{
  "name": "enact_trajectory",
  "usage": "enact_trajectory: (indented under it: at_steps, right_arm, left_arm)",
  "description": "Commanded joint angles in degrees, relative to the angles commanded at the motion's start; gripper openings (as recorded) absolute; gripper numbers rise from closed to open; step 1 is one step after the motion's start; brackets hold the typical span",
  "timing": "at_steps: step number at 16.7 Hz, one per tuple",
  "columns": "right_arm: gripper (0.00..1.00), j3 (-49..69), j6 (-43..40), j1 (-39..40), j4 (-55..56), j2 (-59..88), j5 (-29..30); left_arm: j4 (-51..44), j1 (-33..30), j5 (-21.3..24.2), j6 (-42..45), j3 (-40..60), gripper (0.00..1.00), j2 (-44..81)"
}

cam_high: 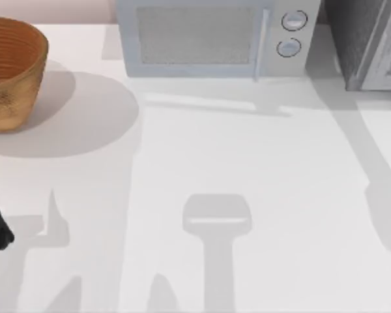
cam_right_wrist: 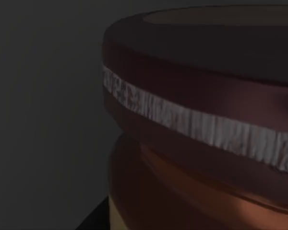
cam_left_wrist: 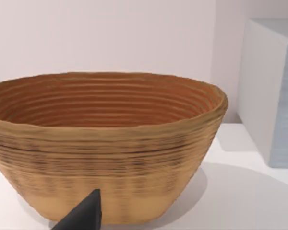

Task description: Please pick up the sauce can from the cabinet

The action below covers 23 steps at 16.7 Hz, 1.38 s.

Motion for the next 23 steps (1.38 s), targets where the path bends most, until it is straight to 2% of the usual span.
enact_trajectory:
  at_steps: [8,18,23]
  right_arm:
    - [0.0,-0.3,0.2,0.6,-0.5,-0.9,0.4]
    - [0.0,-8.9,0.1,11.9,-15.0,-24.0,11.4]
    - [0.0,-9.6,0.1,12.9,-16.2,-25.7,12.4]
  left_arm:
    - [0.0,0.0,0.0,0.0,0.0,1.0,0.0]
    - [0.0,0.0,0.0,0.0,0.0,1.0,0.0]
    - [0.0,0.0,0.0,0.0,0.0,1.0,0.0]
